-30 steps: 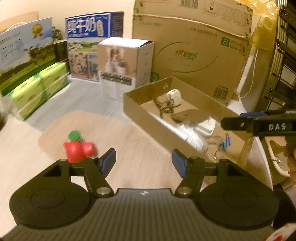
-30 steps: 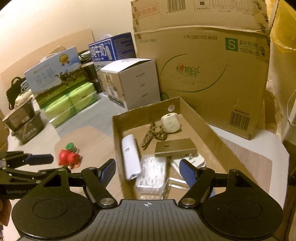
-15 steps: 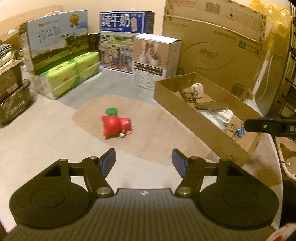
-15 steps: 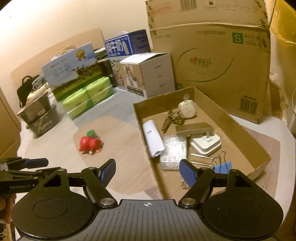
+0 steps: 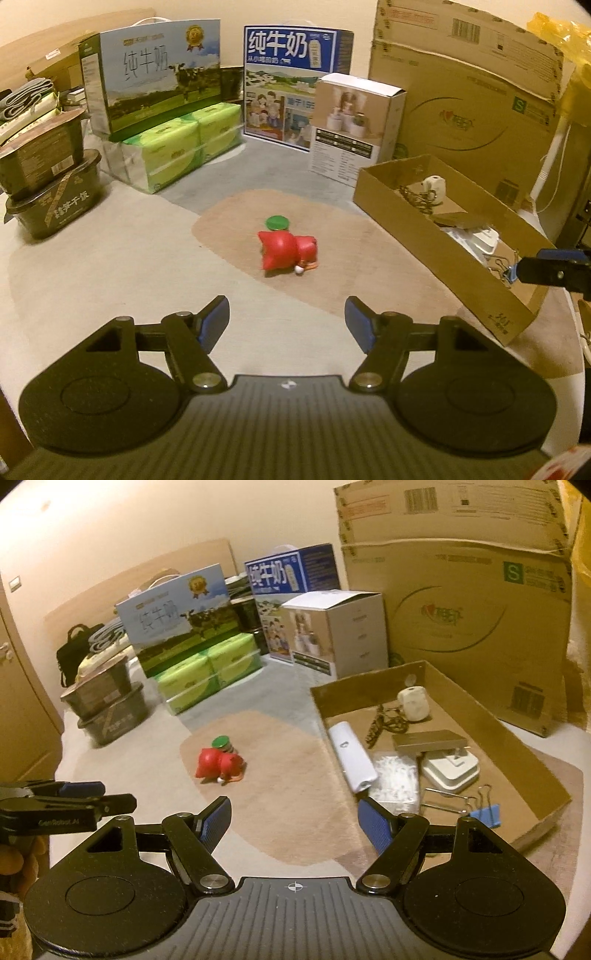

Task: Organize rigid objects
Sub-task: 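Withdraw both tools from the tray toward the red cat figure and green jar, then grasp the red cat figure with the left tool while the right tool approaches the green-capped jar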

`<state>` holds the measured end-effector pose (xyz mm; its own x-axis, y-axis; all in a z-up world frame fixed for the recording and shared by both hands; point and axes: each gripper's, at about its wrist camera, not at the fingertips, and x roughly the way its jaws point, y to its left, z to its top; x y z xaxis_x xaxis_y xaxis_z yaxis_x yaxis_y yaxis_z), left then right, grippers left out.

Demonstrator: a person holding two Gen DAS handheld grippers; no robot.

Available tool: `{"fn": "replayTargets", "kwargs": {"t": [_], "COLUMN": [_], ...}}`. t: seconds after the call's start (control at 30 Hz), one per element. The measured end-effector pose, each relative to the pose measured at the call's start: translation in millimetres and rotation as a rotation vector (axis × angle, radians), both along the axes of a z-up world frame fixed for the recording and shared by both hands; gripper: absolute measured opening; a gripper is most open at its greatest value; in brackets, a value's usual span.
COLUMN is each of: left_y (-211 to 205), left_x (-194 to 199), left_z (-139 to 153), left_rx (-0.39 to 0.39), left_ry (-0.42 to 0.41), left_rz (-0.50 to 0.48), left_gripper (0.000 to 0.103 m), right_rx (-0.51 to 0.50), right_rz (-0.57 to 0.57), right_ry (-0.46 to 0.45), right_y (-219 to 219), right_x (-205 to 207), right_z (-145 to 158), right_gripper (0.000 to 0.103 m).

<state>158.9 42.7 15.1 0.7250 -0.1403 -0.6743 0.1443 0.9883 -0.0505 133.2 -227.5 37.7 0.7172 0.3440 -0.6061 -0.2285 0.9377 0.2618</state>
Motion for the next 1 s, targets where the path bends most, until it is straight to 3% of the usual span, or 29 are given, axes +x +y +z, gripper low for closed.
{"fn": "replayTargets", "kwargs": {"t": [0.4,1.0], "left_y": [5.9,-17.6], "left_x": [34.8,126.9], "left_z": [-23.3,-86.3], "left_rx": [-0.021,-0.056], "left_ry": [0.008,0.028], "left_rz": [0.024,0.000], "left_gripper": [0.080,0.081], "right_rx": [-0.019,-0.109], "right_rz": [0.039,0.115], "right_ry": [0.002,-0.017], "right_y": [26.7,63.3], "right_x": [23.9,60.9], "right_z": [-22.8,-89.7], "right_gripper": [0.075,0.075]}}
